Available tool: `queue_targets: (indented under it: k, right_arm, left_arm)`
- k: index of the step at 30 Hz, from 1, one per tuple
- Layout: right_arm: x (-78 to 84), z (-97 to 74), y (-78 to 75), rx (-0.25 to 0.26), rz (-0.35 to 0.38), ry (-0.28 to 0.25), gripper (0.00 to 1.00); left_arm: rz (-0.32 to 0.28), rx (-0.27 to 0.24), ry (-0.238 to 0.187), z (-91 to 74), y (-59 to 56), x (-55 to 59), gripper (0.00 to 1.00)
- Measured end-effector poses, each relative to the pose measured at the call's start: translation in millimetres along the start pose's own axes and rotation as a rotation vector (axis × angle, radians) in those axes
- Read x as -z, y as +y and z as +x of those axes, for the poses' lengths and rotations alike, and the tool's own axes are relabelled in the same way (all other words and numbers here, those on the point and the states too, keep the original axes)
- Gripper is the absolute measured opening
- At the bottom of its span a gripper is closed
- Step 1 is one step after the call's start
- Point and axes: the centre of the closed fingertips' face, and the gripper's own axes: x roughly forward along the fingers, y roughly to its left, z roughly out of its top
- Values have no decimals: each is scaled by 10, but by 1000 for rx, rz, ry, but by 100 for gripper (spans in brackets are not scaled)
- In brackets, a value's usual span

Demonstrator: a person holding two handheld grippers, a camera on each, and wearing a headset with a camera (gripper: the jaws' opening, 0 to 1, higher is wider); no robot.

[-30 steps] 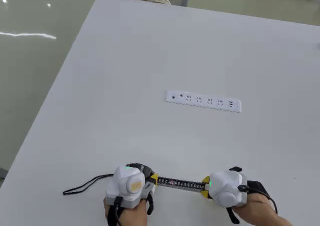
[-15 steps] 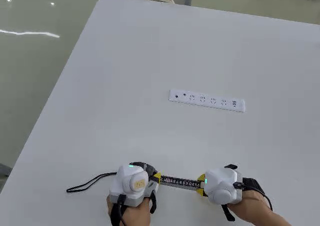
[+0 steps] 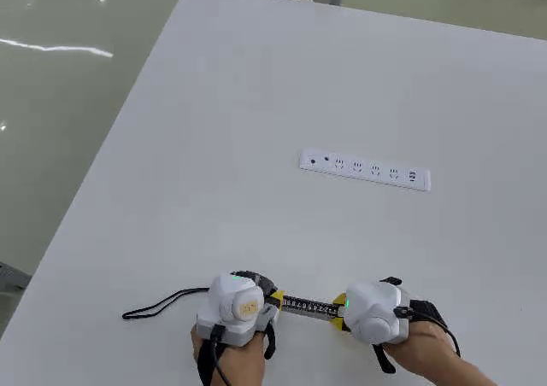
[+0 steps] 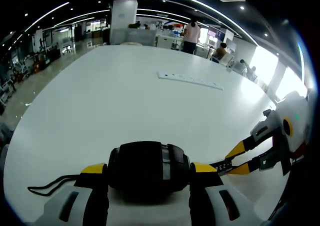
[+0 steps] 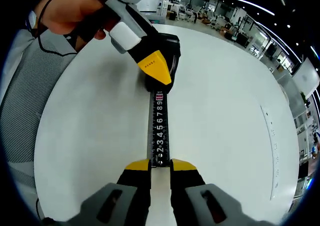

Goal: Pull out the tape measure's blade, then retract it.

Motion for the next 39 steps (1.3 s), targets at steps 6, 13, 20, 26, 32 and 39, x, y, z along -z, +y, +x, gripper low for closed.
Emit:
queue_targets:
  k: [6,13,20,26,32,39]
  right_arm:
    - [-23,36,6,-5,6,-3,13]
    - [-85,62,9,-13,17,-7,13]
    - [-146,101,11,-19,19,-12,13]
    - [-194,124,9,-21,27,-16,13]
    - [-239,166,11,-24,30,-20,13]
    - [-318,185,12,-26,36,-27,13]
  left_arm:
    - [2,2,2,1,0,2,62]
    - [4,2,4,-3,1,4,62]
    - [3,3,7,-3,-3,4,62]
    - [4,2,9,-8,-3,0,62]
    - [6,3,9,-10,-3,3,62]
    - [6,3,10,5,-1,8,62]
